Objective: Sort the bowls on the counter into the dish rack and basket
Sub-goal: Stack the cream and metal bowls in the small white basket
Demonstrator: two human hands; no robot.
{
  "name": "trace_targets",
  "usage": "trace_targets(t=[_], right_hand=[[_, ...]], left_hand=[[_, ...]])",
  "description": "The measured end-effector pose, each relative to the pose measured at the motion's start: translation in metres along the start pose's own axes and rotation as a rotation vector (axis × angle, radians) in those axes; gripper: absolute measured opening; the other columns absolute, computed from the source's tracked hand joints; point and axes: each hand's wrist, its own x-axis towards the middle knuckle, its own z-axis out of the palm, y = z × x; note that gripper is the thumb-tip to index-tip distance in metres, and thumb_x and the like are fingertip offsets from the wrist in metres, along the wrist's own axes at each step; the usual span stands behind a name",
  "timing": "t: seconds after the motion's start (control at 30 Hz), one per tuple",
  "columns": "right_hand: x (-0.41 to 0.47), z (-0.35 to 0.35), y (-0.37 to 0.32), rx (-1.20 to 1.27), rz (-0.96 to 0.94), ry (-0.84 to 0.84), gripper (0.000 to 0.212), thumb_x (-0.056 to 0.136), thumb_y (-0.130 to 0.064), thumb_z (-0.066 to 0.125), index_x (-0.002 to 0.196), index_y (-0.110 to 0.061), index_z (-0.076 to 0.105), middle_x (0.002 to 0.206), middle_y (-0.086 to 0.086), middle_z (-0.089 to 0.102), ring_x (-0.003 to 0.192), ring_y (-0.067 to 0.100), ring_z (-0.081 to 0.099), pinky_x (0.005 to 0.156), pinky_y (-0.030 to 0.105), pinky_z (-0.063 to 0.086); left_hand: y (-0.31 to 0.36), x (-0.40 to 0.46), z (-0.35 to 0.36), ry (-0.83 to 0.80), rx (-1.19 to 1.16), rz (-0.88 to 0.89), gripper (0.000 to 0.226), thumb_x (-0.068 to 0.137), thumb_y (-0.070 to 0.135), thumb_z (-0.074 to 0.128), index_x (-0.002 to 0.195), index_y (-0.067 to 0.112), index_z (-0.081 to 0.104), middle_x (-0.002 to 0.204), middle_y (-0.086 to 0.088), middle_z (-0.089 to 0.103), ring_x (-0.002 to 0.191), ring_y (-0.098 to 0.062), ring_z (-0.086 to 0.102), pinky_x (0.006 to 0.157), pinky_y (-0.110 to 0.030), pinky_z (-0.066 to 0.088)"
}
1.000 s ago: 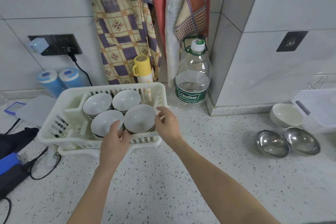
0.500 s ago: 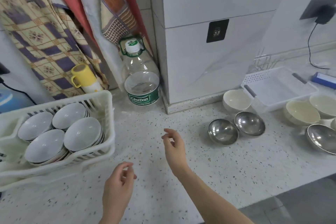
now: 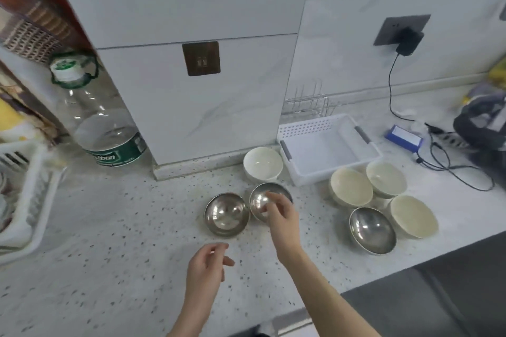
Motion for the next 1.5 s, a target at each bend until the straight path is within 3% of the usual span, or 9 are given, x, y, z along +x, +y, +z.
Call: trace_targets(t=[0.3,0.63,0.83,0.97,1.03,1.17,1.3,1.43,1.5], right_hand=[[0.011,-0.08,0.007,0.205,0.008,0.328,0.024,0.096,-0.012,0.049,0.106,-0.022,0.067,0.067,-0.01,0.066,0.058,0.007,0.047,0.06,0.022,0.041],[0.038,-0.234,0.01,0.159,0.022,0.852,0.029,0.091,-0.017,0.046,0.118,-0.024,0.056,0.074,-0.003,0.057,0.069,0.007,0.054,0.07,0.024,0.044],[0.088,-0.331,-0.002,-0.423,0.105,0.684,0.039,0.093,-0.031,0.047,0.132,-0.025,0.045,0.107,-0.001,0.061,0.089,0.021,0.056,0.079,0.043,0.046],[0.113,-0.378,-0.007,-0.763,0.312,0.424,0.058,0.091,-0.043,0.049,0.144,-0.024,0.035,0.137,0.006,0.047,0.106,0.028,0.056,0.083,0.043,0.041],[0.12,-0.391,-0.008,-0.822,0.411,0.258,0.058,0.09,-0.047,0.048,0.142,-0.025,0.038,0.132,0.005,0.054,0.108,0.027,0.057,0.085,0.041,0.041],[0.129,-0.405,-0.008,-0.819,0.44,0.059,0.038,0.089,-0.035,0.051,0.125,-0.023,0.055,0.11,0.002,0.068,0.096,0.022,0.06,0.085,0.039,0.049],[0.132,-0.41,-0.008,-0.703,0.414,-0.003,0.021,0.081,-0.018,0.053,0.097,-0.016,0.067,0.072,0.002,0.074,0.057,0.017,0.051,0.06,0.03,0.043],[0.135,-0.413,-0.009,-0.639,0.385,-0.008,0.01,0.075,-0.012,0.055,0.066,-0.008,0.058,0.059,0.005,0.072,0.055,0.019,0.04,0.056,0.03,0.033],[0.136,-0.414,-0.011,-0.659,0.356,0.009,0.015,0.073,-0.014,0.057,0.059,-0.009,0.056,0.056,0.004,0.071,0.05,0.017,0.036,0.053,0.027,0.03]], left_hand=[[0.013,-0.004,0.075,-0.337,0.205,0.007,0.013,0.096,0.031,0.057,0.095,0.025,0.069,0.075,0.006,0.075,0.047,-0.002,0.05,0.053,-0.02,0.044],[0.033,0.019,0.186,-0.39,0.295,-0.009,0.018,0.095,0.043,0.054,0.107,0.03,0.06,0.088,0.008,0.073,0.058,0.002,0.056,0.06,-0.02,0.046],[0.044,0.042,0.266,-0.257,0.238,-0.088,0.039,0.093,0.049,0.055,0.123,0.026,0.05,0.098,0.004,0.068,0.092,-0.006,0.06,0.066,-0.025,0.043],[0.049,0.048,0.298,-0.216,0.244,-0.149,0.035,0.091,0.05,0.057,0.115,0.024,0.054,0.093,0.001,0.072,0.066,-0.002,0.06,0.058,-0.025,0.042],[0.05,0.05,0.308,-0.192,0.244,-0.149,0.019,0.093,0.042,0.058,0.1,0.025,0.061,0.084,0.003,0.074,0.052,0.001,0.06,0.052,-0.023,0.041],[0.05,0.053,0.322,-0.155,0.274,-0.158,0.015,0.091,0.031,0.057,0.083,0.021,0.065,0.081,-0.002,0.074,0.058,-0.013,0.057,0.05,-0.025,0.035],[0.051,0.055,0.329,-0.132,0.272,-0.179,0.01,0.088,0.022,0.058,0.088,0.015,0.065,0.057,0.007,0.068,0.039,-0.006,0.044,0.035,-0.018,0.03],[0.051,0.055,0.331,-0.085,0.226,-0.185,0.009,0.088,0.014,0.057,0.085,0.014,0.065,0.062,0.002,0.073,0.033,0.003,0.048,0.037,-0.017,0.033],[0.052,0.054,0.328,-0.067,0.233,-0.146,0.014,0.088,0.015,0.056,0.081,0.011,0.067,0.061,0.002,0.073,0.047,0.001,0.061,0.047,-0.021,0.04]])
